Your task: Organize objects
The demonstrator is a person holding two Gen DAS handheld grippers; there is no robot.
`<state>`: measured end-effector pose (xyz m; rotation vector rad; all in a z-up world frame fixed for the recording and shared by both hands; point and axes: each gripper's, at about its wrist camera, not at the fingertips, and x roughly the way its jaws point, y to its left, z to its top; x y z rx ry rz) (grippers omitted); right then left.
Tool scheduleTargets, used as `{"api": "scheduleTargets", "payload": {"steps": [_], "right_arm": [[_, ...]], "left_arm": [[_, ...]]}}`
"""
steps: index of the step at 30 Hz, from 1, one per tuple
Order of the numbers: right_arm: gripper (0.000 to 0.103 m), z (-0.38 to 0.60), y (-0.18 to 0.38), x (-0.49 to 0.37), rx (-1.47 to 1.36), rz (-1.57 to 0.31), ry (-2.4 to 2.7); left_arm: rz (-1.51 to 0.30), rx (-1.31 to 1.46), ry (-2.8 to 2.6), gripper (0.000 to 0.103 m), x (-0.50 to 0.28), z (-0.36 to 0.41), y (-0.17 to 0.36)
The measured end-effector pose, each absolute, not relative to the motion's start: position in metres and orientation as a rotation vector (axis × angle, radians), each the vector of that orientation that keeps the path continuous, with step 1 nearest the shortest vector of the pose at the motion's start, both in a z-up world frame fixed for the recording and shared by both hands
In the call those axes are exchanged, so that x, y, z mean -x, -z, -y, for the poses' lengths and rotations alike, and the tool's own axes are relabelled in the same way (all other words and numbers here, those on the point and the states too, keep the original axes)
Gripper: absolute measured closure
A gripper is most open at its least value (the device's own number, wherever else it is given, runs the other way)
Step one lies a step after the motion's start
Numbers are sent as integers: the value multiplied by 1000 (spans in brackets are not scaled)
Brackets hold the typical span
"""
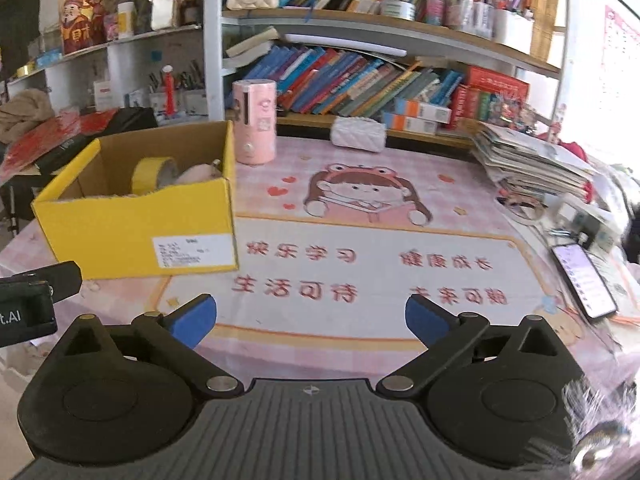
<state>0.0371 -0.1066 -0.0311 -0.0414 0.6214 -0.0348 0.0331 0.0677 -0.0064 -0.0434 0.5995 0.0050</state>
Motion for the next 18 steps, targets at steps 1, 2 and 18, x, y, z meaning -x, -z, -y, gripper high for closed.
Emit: {"api": "scheduleTargets", "payload": {"steps": [1,2,18], "right_arm": [[0,109,31,-34,41,-622,48],[0,112,31,-32,38,-622,60],[0,137,35,-20,33,-636,149]], "left_arm": [[-600,38,6,1,-33,-64,6],[-600,34,15,1,-32,-61,6],[-619,-84,20,0,-29,-23,12]]}}
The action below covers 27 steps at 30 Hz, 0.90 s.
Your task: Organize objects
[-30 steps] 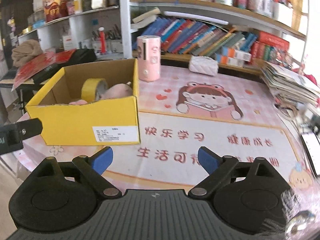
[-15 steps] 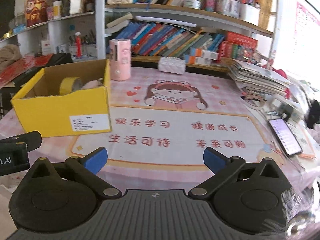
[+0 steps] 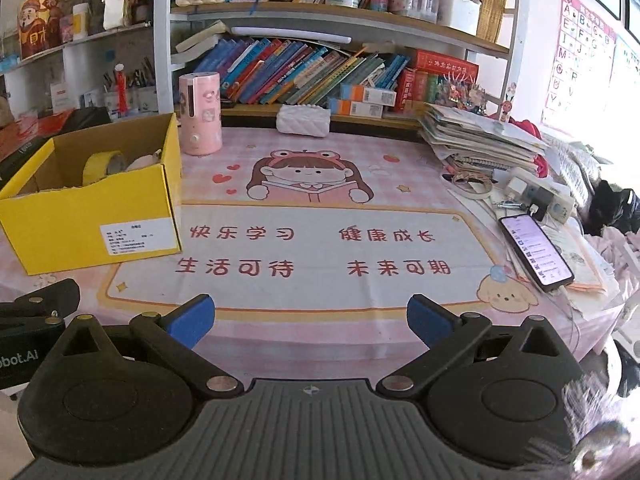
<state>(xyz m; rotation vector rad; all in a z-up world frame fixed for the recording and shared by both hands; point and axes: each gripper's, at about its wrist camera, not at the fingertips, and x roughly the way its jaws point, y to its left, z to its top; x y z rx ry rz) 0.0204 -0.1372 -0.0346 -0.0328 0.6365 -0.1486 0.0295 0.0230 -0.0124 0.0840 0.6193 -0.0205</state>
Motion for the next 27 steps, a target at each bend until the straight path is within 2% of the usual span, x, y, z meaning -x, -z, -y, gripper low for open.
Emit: {"api": "scheduleTargets", "payload": {"steps": [27], "right_arm": [[0,149,35,-16,30,-649,157]], "left_arm": [[-651,-63,-9,0,-25,-11,15]]}}
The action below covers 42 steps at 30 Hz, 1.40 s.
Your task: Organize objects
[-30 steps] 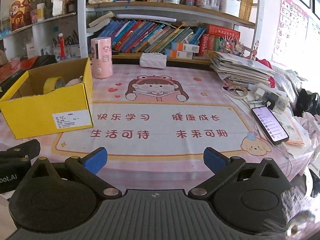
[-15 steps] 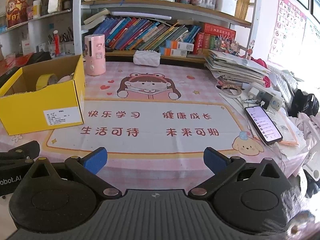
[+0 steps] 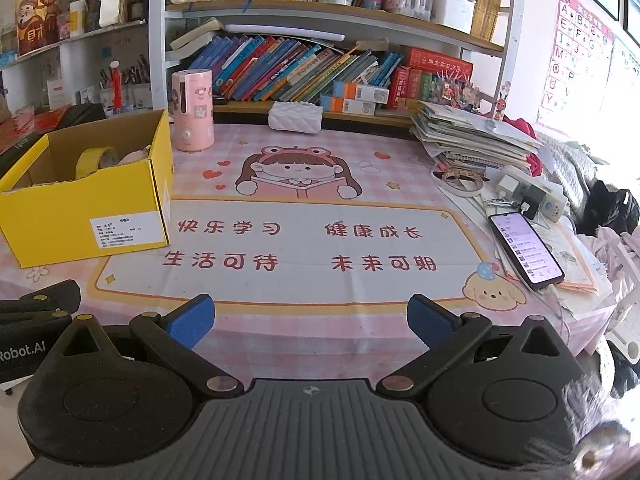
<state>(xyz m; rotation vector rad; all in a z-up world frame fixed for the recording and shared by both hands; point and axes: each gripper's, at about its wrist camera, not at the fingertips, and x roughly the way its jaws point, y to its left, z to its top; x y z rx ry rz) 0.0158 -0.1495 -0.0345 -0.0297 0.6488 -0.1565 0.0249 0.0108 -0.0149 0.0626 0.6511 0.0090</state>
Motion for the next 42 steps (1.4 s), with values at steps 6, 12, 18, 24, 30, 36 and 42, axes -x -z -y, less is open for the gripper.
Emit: {"api": "scheduleTargets", "payload": {"steps": [6,12,18,24,30,36,42], "right_arm": [[0,151,33,-13,33,-647,165],[0,151,33,-14,37,-649,168],[0,151,34,-14,37,-650,168],[0,151,34,-15,38,-651,169],[0,150,34,-15,37,-651,167],[0,151,33,-16,42,-647,169],[0,151,33,-16,41,-648,169]], "left_arm": [[-654,-54,-8,0,-26,-11,15],[-661,-49,-8,0,-27,-11,16],[-670,-38,-9,0,-29,-13,17],[-670,-39,-9,0,-29,-13,17],[-687,-29,-3,0,-34,-17,18],[-685,-32,-5,0,-35,-18,17],[-675,-41,-10,0,-36,-17,16]]}}
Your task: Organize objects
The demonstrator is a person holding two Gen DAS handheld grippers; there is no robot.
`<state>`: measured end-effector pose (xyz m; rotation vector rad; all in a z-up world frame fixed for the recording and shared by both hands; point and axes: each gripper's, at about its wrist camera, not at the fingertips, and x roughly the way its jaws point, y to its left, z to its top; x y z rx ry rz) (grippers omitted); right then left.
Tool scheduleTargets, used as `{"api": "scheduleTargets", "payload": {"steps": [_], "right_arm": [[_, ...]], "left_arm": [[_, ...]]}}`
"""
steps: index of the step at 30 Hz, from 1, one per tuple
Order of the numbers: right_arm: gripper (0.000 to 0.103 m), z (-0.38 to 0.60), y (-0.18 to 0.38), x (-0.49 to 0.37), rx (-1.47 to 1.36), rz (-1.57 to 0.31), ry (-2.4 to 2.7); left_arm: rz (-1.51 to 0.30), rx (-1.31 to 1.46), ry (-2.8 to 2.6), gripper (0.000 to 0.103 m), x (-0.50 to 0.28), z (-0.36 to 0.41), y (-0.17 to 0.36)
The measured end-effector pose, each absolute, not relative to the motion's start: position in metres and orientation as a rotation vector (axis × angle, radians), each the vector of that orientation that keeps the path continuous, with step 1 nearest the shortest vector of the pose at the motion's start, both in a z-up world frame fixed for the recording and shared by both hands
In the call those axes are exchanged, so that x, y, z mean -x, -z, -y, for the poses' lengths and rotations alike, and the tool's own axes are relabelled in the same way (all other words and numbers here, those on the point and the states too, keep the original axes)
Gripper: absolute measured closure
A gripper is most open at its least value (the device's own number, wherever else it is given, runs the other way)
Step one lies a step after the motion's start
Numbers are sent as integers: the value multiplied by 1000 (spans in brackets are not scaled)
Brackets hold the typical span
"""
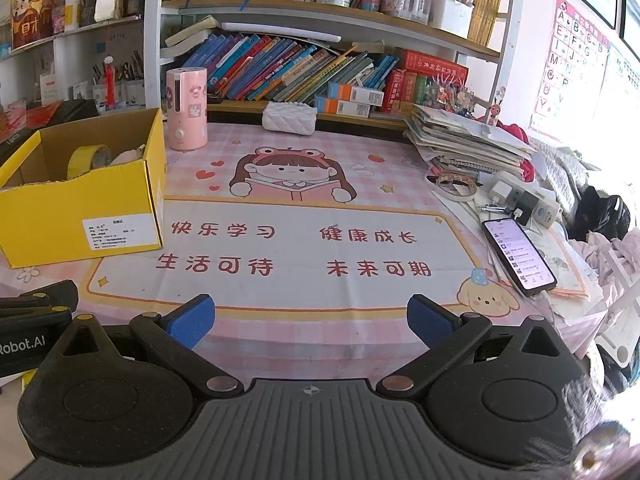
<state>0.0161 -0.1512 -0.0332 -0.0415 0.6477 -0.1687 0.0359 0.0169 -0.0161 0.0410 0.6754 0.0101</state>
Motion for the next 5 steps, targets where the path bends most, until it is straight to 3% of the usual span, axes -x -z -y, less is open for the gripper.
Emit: {"api": "scheduleTargets", "payload": {"steps": [5], "right_arm": [[0,151,33,-17,42,-650,168]], "left_arm": [[-679,-39,-8,0,-38,-18,17]]}}
